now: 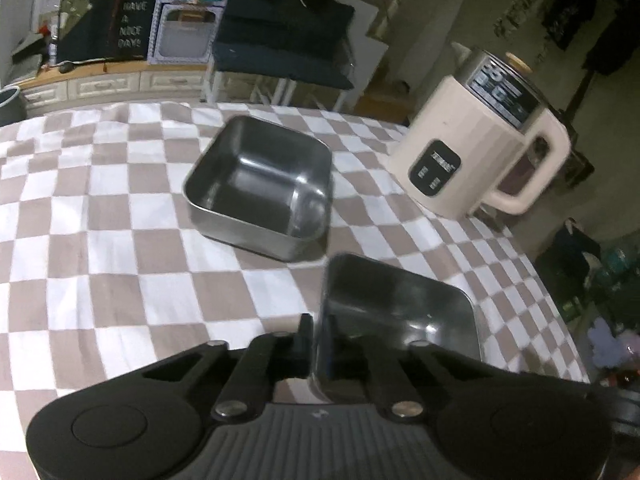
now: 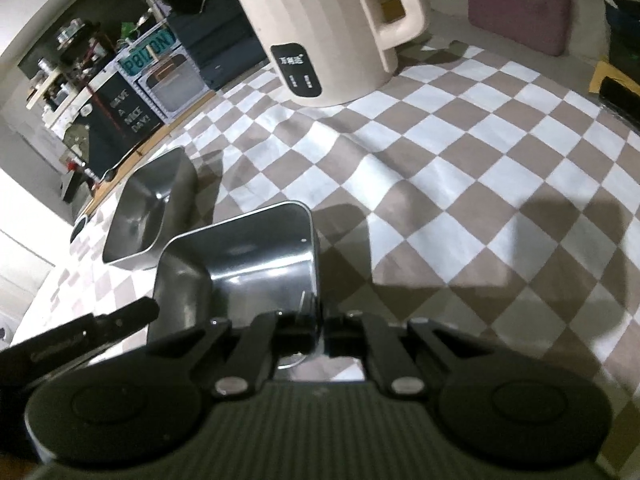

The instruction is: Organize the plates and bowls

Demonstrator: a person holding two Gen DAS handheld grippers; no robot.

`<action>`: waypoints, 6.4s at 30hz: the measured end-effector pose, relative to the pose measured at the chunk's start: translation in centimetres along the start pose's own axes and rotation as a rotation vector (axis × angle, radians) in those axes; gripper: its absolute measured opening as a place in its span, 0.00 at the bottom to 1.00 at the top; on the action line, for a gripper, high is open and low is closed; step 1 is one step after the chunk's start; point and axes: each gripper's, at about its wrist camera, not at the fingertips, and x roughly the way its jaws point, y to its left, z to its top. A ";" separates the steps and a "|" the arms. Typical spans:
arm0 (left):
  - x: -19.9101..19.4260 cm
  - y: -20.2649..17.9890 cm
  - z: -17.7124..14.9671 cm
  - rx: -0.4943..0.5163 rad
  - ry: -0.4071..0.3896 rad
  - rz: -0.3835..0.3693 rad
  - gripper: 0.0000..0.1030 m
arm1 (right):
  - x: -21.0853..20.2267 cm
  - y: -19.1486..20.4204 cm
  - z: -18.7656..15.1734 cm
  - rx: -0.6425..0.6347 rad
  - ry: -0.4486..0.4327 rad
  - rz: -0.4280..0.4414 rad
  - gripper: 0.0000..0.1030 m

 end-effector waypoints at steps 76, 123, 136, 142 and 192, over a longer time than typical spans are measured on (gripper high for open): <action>-10.3 -3.0 -12.9 0.178 0.162 0.009 0.07 | -5.8 2.0 -8.1 -0.580 0.318 -0.122 0.05; -17.0 3.1 -6.4 -0.056 -0.133 0.130 1.00 | -14.6 3.6 -4.2 -0.376 -0.100 -0.003 1.00; -12.9 7.1 -2.1 -0.361 -0.222 0.124 1.00 | -11.3 6.5 -2.5 -0.195 -0.225 0.073 1.00; -8.3 6.4 0.3 -0.376 -0.175 0.124 1.00 | -9.6 7.3 -1.0 -0.081 -0.259 0.161 1.00; 1.7 5.0 5.5 0.219 -0.070 0.174 0.05 | -1.4 6.9 2.8 -0.031 -0.148 0.126 0.96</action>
